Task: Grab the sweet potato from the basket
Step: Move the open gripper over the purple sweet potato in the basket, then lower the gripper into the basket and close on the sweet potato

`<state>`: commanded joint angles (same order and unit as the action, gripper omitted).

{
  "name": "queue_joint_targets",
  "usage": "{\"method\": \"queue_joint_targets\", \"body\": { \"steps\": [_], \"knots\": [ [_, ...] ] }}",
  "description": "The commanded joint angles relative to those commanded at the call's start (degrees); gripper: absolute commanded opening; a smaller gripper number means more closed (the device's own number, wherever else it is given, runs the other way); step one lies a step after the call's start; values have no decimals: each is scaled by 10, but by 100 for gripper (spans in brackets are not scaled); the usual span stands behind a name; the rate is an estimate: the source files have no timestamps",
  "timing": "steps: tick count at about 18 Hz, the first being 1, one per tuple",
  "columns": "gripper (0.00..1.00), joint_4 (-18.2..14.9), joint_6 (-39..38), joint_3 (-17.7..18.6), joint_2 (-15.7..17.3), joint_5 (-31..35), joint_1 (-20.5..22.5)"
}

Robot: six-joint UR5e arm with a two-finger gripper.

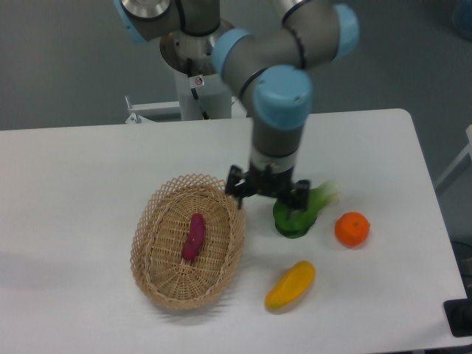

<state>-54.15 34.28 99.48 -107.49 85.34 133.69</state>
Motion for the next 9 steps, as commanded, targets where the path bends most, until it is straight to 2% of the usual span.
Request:
{"method": "queue_joint_targets", "body": {
  "steps": [5,9],
  "knots": [
    [100,20,-12,15,-25,8,-36],
    [100,75,-14,42,-46,42,-67]
  ]
}}
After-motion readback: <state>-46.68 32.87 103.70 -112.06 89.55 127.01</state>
